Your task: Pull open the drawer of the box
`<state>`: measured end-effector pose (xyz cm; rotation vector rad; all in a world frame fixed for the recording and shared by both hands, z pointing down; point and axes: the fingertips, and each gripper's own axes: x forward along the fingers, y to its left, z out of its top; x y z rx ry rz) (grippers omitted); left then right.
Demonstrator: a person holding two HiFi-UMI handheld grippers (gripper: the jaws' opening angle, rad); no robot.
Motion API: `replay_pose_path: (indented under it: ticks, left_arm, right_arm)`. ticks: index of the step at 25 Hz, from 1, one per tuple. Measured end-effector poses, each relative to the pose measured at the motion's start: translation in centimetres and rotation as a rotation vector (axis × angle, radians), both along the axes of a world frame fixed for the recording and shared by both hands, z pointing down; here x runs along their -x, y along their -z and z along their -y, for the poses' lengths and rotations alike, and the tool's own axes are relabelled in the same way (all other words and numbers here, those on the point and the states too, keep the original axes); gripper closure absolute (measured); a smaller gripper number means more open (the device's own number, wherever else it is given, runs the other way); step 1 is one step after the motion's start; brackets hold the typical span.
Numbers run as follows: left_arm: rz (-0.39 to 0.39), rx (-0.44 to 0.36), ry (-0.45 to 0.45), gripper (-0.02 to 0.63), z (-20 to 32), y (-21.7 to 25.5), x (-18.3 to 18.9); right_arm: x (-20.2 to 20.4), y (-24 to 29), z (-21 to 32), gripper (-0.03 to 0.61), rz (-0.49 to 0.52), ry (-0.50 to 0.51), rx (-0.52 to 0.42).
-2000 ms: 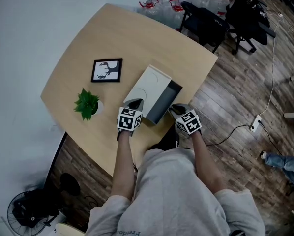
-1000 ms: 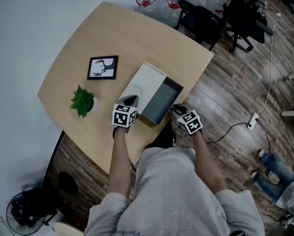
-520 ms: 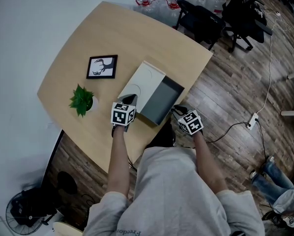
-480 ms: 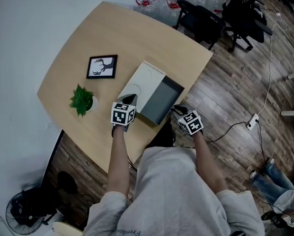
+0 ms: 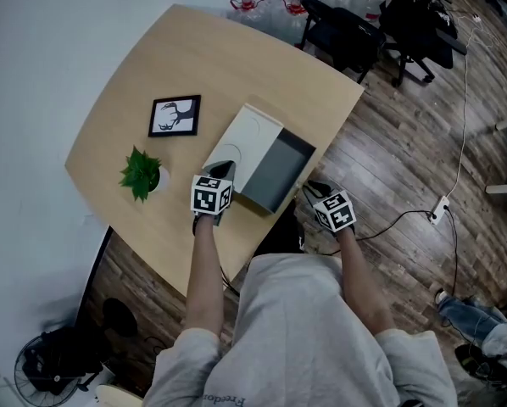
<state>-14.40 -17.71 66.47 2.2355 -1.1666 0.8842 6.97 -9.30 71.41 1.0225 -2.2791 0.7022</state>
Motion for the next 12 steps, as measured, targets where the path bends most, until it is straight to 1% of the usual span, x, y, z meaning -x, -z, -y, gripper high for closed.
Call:
replay_pose_path:
  ticks: [2, 4, 7, 9, 12]
  left_arm:
    - [-0.001, -0.006, -0.002, 0.56, 0.1, 0.0, 0.0]
    - [-0.001, -0.016, 0.001, 0.56, 0.1, 0.1, 0.0]
    - [-0.008, -0.026, 0.033, 0.56, -0.1, 0.3, 0.1]
    - [-0.011, -0.021, 0.056, 0.56, -1.1, 0.3, 0.3]
    - [-0.023, -0.035, 0.097, 0.56, -3.4, 0.6, 0.5]
  right_arm:
    - [-0.7, 0.5, 0.1, 0.506, 0.013, -0.028, -0.012]
    - [-0.9, 1.0, 0.1, 0.505, 0.018, -0.035, -0.028]
    - [-0.5, 2.1, 0.0, 0.506, 0.027, -0.035, -0.052]
    - [0.0, 2.8, 0.0, 0.506, 0.034, -0.026, -0.072]
    - [0.6, 3.7, 0.4, 0.506, 0.04, -0.016, -0.1]
